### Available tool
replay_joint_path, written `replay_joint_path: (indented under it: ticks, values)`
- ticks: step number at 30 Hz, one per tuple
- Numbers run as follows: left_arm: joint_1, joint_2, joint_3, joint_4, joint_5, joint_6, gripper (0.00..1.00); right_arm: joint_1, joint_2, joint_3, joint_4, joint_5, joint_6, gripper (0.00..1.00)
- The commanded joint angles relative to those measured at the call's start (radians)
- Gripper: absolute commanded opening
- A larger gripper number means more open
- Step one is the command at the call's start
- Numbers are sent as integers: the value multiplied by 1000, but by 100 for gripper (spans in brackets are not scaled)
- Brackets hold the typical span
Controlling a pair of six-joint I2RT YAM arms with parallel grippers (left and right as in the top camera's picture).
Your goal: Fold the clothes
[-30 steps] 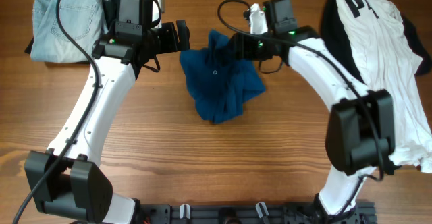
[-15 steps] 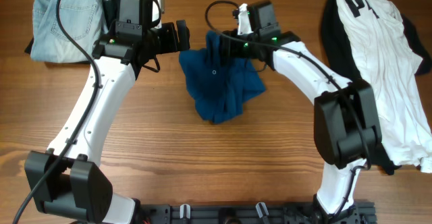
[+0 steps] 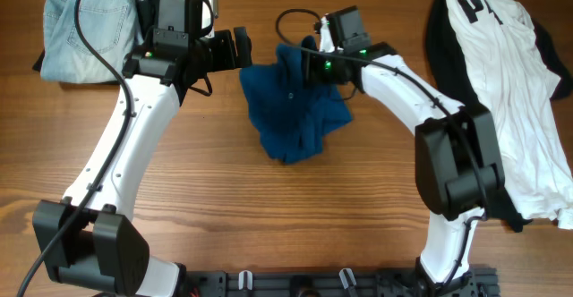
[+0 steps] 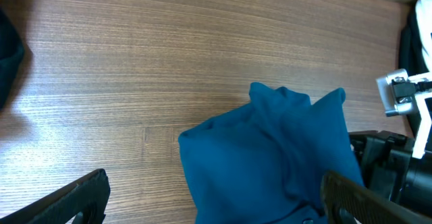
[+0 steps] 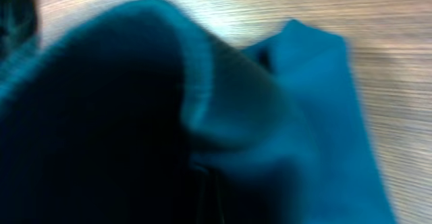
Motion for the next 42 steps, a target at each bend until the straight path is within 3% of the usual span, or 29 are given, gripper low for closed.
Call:
replay_joint_path:
  ticks: [1, 12, 20, 21, 22, 25, 28, 29, 31, 33, 37, 42]
  values:
    - [3, 15, 4, 3, -10, -13, 100, -53, -74, 16, -74, 18, -51, 4]
    - [3, 15, 4, 6, -10, -13, 100, -170, -167, 16, -307, 60, -180, 4]
    - [3, 15, 4, 7, -10, -13, 100, -251, -167, 16, -496, 266, -199, 4]
    - [3, 15, 4, 7, -10, -13, 100, -259, -166, 16, -499, 265, -206, 13]
    - [3, 15, 4, 7, -10, -13, 100, -266, -166, 16, -502, 265, -211, 32]
    - [3, 15, 4, 6, -10, -13, 100, -292, -168, 22, -499, 260, -228, 59]
    - [3, 15, 4, 6, -10, -13, 100, -299, -198, 64, -482, 39, -388, 72]
    - [3, 15, 4, 6, -10, -13, 100, -288, -229, 69, -441, -127, -449, 73]
    - [3, 15, 4, 7, -30, -13, 100, -241, -241, 69, -402, -201, -456, 64]
    - [3, 15, 4, 7, -40, -13, 100, -165, -225, 67, -386, -192, -480, 58]
    - [3, 15, 4, 5, -40, -13, 100, -35, -140, 66, -341, -64, -436, 56]
    - [3, 15, 1, -21, -39, -13, 100, -50, 83, 66, -205, 14, -369, 56]
